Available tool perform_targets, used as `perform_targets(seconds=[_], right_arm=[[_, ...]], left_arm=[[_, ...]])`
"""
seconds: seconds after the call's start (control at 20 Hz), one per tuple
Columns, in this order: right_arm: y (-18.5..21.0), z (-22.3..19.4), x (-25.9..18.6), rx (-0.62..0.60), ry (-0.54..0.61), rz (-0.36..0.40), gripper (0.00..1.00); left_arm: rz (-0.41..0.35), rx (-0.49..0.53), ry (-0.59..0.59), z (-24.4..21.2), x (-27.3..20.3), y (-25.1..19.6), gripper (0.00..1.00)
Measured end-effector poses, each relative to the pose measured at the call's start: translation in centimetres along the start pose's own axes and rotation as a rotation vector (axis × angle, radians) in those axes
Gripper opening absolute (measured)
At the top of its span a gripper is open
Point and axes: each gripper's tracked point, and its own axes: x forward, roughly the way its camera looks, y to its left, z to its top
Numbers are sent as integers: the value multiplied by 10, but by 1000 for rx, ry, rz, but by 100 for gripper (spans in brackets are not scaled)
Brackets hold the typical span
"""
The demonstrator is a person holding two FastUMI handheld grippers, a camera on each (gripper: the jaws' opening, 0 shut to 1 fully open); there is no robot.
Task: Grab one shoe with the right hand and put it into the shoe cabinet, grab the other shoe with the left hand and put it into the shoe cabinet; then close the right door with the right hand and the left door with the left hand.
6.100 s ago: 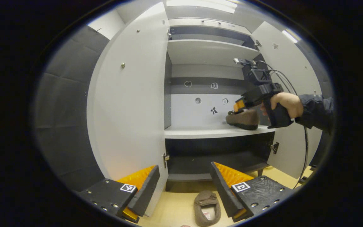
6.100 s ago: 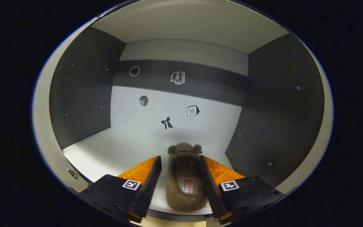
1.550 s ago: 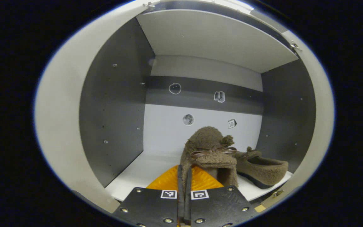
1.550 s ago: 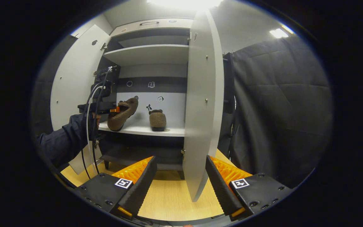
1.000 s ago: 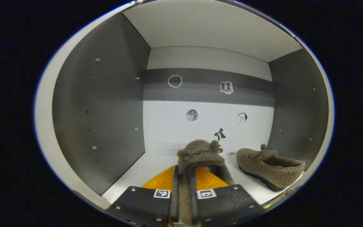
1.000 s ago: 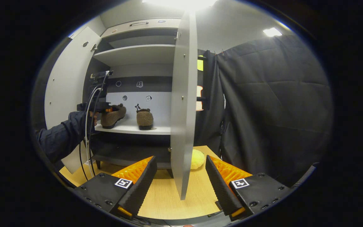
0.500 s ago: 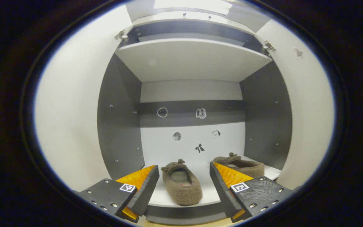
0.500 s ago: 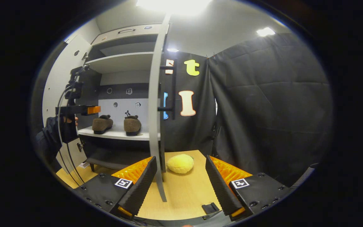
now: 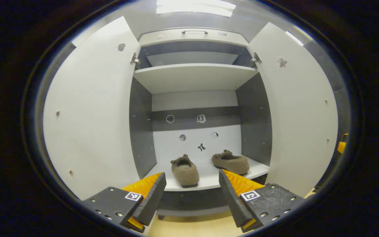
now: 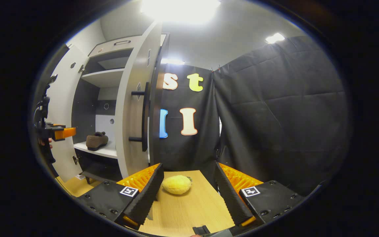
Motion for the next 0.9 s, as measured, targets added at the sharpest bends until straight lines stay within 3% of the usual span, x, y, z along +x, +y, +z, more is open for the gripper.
perform_targets(seconds=[0.05, 0.5, 0.55, 0.7, 0.9], right_arm=[[-1, 5, 6, -2, -12, 5, 97], [20, 56, 48, -31, -97, -14, 96], [23, 56, 50, -38, -95, -19, 97], [27, 58, 51, -58, -97, -74, 95], [43, 60, 40, -55, -94, -84, 89]], left_arm=[[10, 9, 3, -3, -13, 3, 97], [114, -42, 50, -23, -102, 56, 97], [123, -42, 48, -22, -107, 65, 93], [141, -58, 51, -20, -118, 92, 97], [154, -50, 46, -19, -128, 130, 93]])
